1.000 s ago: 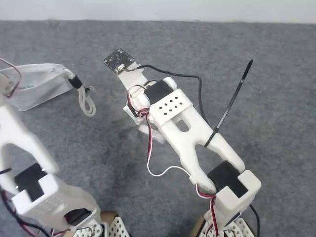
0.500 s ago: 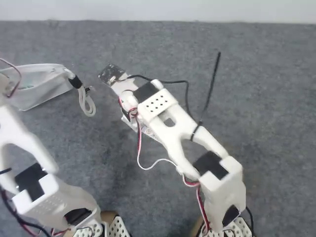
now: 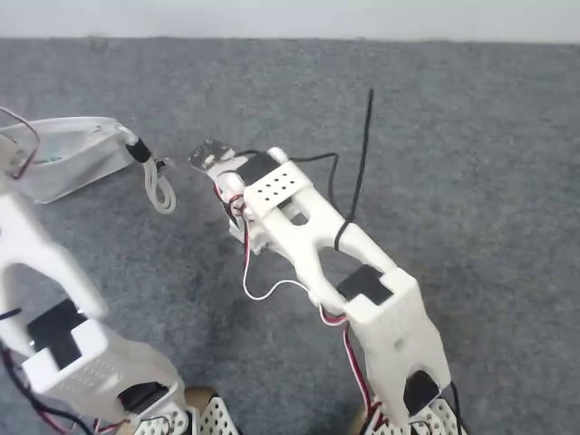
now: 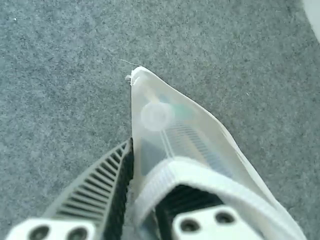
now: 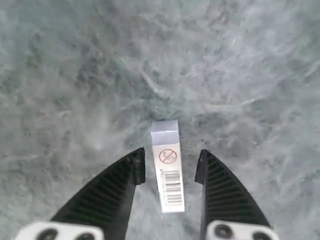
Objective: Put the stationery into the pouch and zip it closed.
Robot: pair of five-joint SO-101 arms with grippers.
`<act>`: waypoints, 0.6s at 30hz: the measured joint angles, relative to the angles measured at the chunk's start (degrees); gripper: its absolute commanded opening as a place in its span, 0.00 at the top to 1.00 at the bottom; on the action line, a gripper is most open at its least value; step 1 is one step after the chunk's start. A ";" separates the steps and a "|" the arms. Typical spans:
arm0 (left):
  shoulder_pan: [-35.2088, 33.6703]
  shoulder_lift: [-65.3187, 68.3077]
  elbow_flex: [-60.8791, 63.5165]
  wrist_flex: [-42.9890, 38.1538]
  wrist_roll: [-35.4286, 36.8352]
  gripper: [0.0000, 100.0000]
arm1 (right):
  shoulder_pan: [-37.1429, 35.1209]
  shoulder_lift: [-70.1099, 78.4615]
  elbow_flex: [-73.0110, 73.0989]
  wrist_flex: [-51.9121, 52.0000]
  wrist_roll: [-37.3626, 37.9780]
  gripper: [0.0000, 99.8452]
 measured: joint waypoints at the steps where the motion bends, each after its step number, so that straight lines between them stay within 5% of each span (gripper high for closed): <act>1: 0.00 0.00 0.00 0.00 0.00 0.99 | 0.00 1.14 0.00 0.00 0.00 0.84; 5: 0.00 0.00 0.00 0.00 0.00 0.99 | 0.00 4.66 -0.09 -0.09 0.09 0.86; 9: 0.00 0.00 0.00 0.00 0.00 0.99 | 1.14 5.45 -1.14 0.00 0.97 1.00; 18: 0.00 0.00 0.00 0.00 0.00 0.99 | 1.85 2.02 -1.14 4.22 2.11 0.99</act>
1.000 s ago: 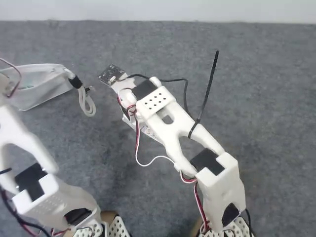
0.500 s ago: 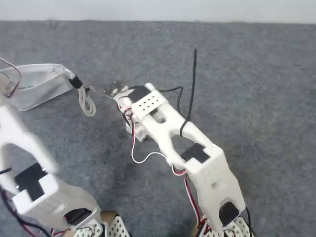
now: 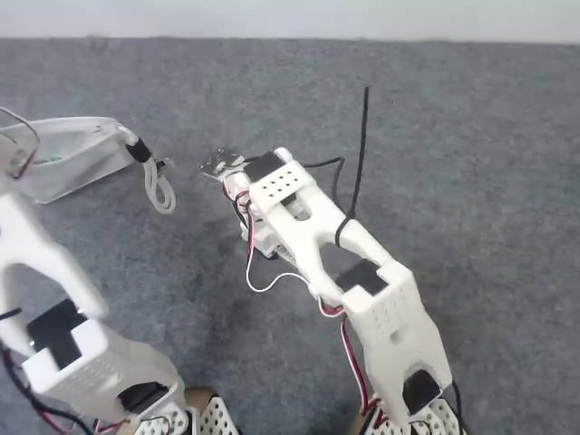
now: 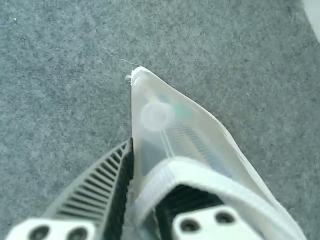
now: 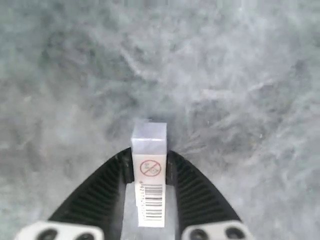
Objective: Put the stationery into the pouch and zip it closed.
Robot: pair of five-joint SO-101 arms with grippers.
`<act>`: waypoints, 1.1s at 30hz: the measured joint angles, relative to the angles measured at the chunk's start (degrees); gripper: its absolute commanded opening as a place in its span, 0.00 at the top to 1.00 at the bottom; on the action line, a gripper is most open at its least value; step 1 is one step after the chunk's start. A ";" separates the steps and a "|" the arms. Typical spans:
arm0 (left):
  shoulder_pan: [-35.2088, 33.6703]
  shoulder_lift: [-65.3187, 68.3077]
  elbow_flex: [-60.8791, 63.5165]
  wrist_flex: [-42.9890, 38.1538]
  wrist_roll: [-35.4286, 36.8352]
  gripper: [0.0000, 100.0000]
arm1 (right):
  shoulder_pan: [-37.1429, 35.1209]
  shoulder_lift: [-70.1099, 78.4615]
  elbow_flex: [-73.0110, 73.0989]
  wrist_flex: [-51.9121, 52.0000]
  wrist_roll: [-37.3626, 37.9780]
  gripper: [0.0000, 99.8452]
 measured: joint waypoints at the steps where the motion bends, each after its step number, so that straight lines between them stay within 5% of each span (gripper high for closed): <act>1: 0.00 0.00 0.00 0.00 0.00 0.99 | 0.00 -1.05 0.00 0.88 0.00 0.99; 14: 2.81 0.00 0.00 0.00 -0.18 0.99 | -0.09 -20.22 0.09 5.98 -7.65 0.99; 33: 25.05 0.00 -0.09 6.59 -13.89 0.99 | -0.18 -43.87 0.18 2.64 -19.52 0.99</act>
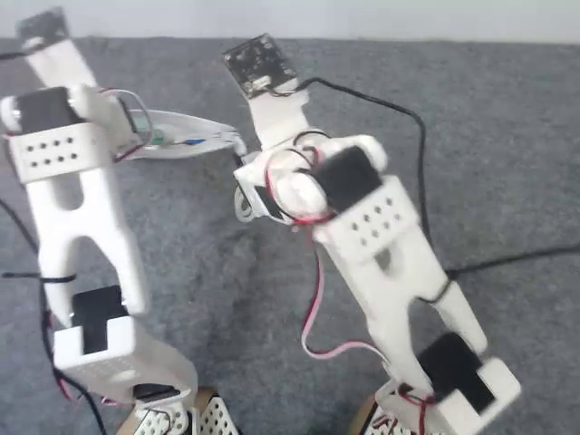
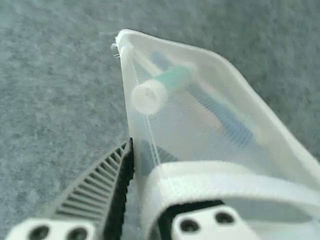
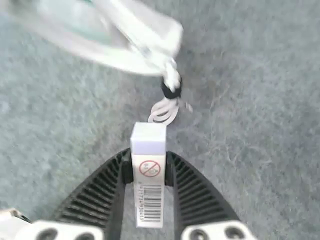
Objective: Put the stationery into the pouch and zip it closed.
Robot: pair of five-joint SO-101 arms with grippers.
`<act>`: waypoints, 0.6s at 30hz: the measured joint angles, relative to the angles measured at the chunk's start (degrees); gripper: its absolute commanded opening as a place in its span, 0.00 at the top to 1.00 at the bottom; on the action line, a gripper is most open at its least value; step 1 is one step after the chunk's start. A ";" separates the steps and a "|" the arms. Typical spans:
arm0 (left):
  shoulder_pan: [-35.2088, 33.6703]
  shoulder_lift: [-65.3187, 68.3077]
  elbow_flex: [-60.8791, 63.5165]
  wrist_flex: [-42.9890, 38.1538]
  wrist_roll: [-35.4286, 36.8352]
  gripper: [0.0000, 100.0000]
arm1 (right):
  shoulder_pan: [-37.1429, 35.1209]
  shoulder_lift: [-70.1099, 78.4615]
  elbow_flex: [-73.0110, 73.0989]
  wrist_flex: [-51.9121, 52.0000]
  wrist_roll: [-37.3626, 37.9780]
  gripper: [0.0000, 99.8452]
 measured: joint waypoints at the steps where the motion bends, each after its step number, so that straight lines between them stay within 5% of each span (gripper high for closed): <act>1: 1.05 0.00 0.00 0.18 -0.35 0.99 | 0.00 -1.32 0.18 0.00 -0.09 0.99; 8: 6.68 0.00 0.00 0.44 -3.34 0.99 | 0.00 -14.15 11.78 -7.56 -0.09 0.99; 18: 8.00 0.00 0.00 0.53 -3.78 0.99 | 0.00 -35.69 41.58 -37.01 -0.09 0.99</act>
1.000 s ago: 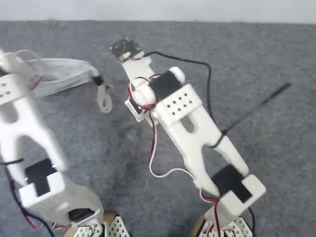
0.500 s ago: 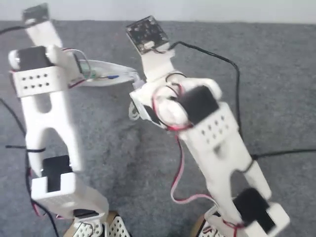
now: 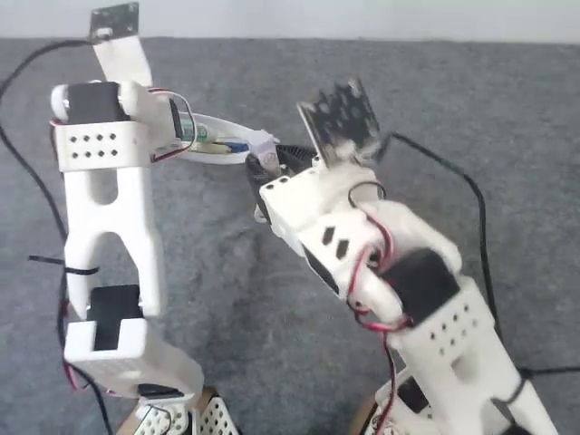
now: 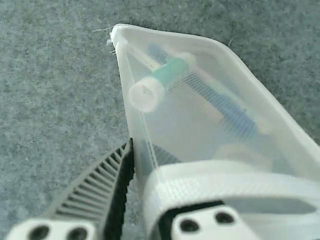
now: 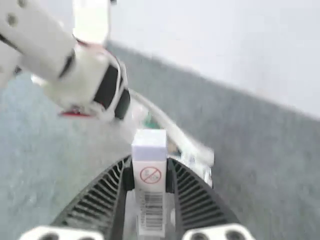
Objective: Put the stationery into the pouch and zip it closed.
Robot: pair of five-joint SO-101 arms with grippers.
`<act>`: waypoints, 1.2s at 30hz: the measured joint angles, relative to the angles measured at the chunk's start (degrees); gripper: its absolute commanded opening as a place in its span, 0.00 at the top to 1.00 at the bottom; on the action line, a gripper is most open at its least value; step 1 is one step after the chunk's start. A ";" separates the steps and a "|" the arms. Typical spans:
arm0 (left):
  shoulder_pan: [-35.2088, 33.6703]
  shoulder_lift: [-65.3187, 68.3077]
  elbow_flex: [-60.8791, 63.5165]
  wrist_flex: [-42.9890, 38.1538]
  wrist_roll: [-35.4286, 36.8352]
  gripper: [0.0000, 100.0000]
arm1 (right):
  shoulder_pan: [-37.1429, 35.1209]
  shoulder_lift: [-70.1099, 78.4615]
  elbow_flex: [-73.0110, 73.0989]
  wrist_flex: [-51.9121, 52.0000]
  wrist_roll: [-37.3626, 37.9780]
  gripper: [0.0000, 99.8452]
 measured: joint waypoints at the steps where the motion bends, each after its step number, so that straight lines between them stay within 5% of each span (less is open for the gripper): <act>1: 0.00 0.00 0.00 0.00 0.00 0.99 | 0.00 -1.67 2.90 -3.52 0.00 0.99; 9: 0.00 0.00 0.00 0.00 0.00 0.99 | -0.09 -6.42 25.05 -36.48 0.00 0.99; 16: 0.00 0.00 1.14 0.00 0.00 0.99 | -3.43 -6.42 38.15 -65.05 8.35 0.99; 36: -1.85 0.00 1.14 0.00 -1.14 0.99 | -3.78 30.86 35.69 -100.40 13.10 0.99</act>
